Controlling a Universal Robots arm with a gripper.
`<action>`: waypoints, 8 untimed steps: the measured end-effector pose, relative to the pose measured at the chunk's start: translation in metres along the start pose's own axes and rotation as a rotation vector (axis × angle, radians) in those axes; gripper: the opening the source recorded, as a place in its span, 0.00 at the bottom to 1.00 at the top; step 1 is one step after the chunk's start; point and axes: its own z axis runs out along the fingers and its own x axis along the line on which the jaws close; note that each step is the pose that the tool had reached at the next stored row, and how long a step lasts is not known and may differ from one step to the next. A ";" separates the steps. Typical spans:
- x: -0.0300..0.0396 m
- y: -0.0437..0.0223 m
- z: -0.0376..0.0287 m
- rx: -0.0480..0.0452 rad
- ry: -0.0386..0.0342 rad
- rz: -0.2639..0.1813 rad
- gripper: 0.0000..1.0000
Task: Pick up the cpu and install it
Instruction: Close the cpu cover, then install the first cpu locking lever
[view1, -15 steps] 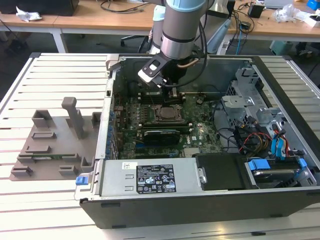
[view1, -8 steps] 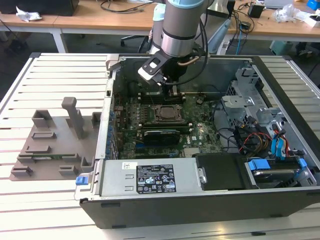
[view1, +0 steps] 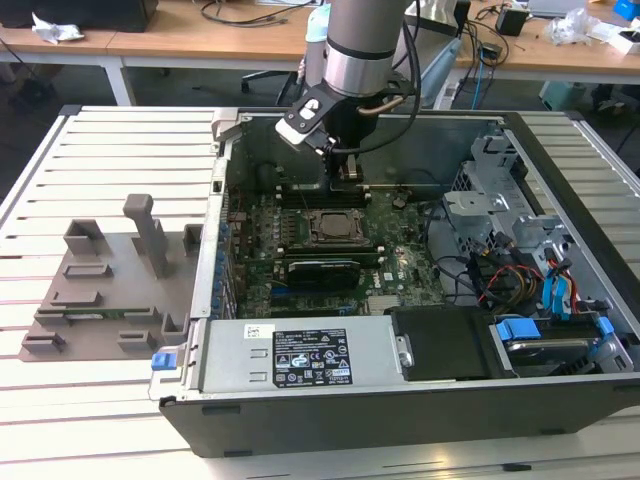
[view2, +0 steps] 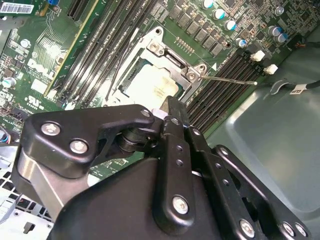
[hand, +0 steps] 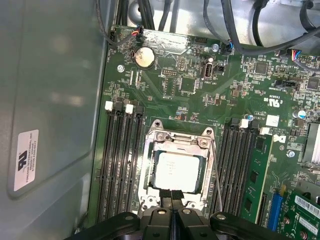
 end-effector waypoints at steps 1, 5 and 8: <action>0.0000 0.0000 0.0000 0.0000 0.0001 0.000 0.11; 0.0000 0.0000 0.0000 -0.0001 0.0004 0.000 0.11; 0.0000 0.0000 0.0000 -0.0001 0.0006 0.000 0.11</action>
